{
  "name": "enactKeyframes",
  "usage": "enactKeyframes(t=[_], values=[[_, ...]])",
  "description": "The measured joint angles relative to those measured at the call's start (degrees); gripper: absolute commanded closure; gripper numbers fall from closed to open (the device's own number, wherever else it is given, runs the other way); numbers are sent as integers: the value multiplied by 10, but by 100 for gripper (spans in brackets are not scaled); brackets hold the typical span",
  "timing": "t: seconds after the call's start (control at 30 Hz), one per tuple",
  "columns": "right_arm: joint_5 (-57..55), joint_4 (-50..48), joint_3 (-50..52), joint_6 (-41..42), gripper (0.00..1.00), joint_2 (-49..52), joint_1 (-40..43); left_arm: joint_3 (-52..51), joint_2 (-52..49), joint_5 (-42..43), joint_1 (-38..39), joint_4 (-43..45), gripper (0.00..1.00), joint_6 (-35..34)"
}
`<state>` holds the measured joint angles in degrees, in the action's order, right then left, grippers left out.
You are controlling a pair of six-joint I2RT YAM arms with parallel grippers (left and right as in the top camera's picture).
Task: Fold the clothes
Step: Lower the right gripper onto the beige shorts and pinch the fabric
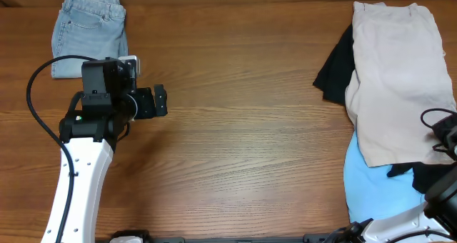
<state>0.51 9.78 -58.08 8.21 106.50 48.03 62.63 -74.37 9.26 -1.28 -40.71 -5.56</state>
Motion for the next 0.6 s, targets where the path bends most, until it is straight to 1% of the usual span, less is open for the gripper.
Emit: enactKeyframes(t=[0.07, 0.1, 0.3, 0.47, 0.5, 0.53, 0.57, 0.6], values=[[2, 2, 0, 9, 94, 0, 2, 0, 0, 0, 0, 0, 4, 0], [3, 3, 0, 8, 96, 0, 2, 0, 0, 0, 0, 0, 4, 0], [40, 21, -1, 13, 96, 0, 3, 0, 0, 0, 0, 0, 6, 0], [100, 73, -13, 21, 96, 0, 2, 0, 0, 0, 0, 0, 6, 0], [115, 85, -17, 22, 86, 0, -1, 0, 0, 0, 0, 1, 6, 0], [130, 95, -19, 26, 66, 0, -6, 0, 0, 0, 0, 1, 6, 0], [140, 100, -20, 25, 60, 0, -12, 0, 0, 0, 0, 1, 6, 0], [150, 103, -20, 24, 57, 0, -22, 0, 0, 0, 0, 1, 6, 0]])
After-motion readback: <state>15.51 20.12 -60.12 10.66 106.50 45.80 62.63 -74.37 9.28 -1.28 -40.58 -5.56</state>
